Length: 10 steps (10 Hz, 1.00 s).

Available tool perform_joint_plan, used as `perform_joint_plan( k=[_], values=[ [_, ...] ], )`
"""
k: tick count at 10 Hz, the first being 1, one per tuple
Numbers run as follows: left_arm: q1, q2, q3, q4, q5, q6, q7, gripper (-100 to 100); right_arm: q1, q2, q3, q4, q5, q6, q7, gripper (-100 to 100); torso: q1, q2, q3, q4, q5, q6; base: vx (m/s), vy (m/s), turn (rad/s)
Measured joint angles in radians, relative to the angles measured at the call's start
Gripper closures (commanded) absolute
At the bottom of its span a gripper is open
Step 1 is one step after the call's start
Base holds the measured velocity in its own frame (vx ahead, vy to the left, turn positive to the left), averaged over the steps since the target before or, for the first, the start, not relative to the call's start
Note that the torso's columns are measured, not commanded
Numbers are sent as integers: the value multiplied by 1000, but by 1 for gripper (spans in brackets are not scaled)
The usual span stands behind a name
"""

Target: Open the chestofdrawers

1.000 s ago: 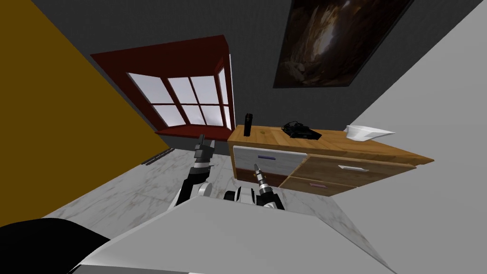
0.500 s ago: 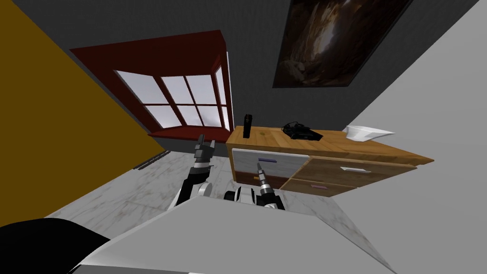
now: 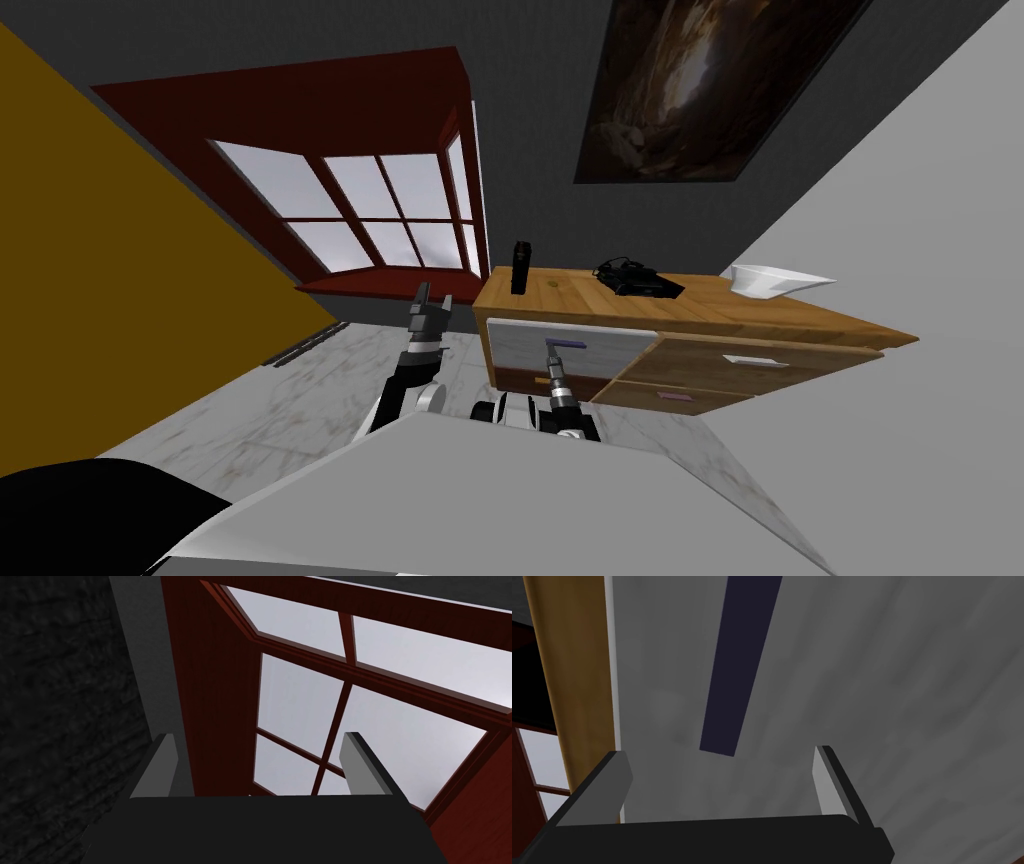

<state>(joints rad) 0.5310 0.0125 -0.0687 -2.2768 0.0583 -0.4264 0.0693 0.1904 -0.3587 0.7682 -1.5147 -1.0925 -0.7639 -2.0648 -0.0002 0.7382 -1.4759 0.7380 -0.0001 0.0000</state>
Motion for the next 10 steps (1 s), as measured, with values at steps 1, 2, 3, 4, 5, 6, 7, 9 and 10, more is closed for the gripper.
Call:
perform_joint_plan(
  k=[1, 2, 3, 4, 5, 6, 7, 9, 10],
  values=[
    [0, 0, 0, 0, 0, 0, 0, 0, 5, 0, 0, -6, -9, -13, -15, -100, 0, 0, 0, 0, 0, 0, 31, 16, -10],
    [0, 0, 0, 0, 0, 0, 0, 0, 5, 0, 0, -7, -10, -16, -18, -100, -1, 2, 1, 0, 0, 0, 73, 6, -25],
    [0, 0, 0, 0, 0, 0, 0, 0, 5, 3, -9, -24, -19, 0, -4, -100, -1, -1, 0, 0, 0, 0, 46, 4, -6],
    [0, 0, 0, 0, 0, 0, 0, 0, 5, 3, -11, -26, -20, 5, 1, 100, -1, 0, 0, 0, 0, 0, 7, 1, 2],
    [0, 0, 0, 0, 0, 0, 0, 0, 5, 3, -11, -26, -20, 4, 0, 100, 0, 2, 1, 0, 0, 0, -88, 2, -38],
    [0, 0, 0, 0, 0, 0, 0, 0, 5, 3, -10, -30, -20, 5, 1, 100, 1, 7, 4, 2, 1, 0, -161, -8, -33],
    [-1, 0, 0, 0, 0, 0, 0, 0, 7, 2, -9, -37, -20, 7, 4, 100, 1, 9, 5, 2, 1, 0, -200, -4, -28],
    [-1, 0, 0, 0, 0, 0, 0, 0, 15, -2, -4, -47, -21, 14, 10, 100, 1, 5, 3, 3, 1, 1, -201, -12, -39],
    [-1, 0, 0, 0, 0, 0, 0, 0, 20, -4, -1, -53, -22, 19, 14, 100, 1, 3, 1, 4, 2, 1, -88, -2, -9]
  ],
)
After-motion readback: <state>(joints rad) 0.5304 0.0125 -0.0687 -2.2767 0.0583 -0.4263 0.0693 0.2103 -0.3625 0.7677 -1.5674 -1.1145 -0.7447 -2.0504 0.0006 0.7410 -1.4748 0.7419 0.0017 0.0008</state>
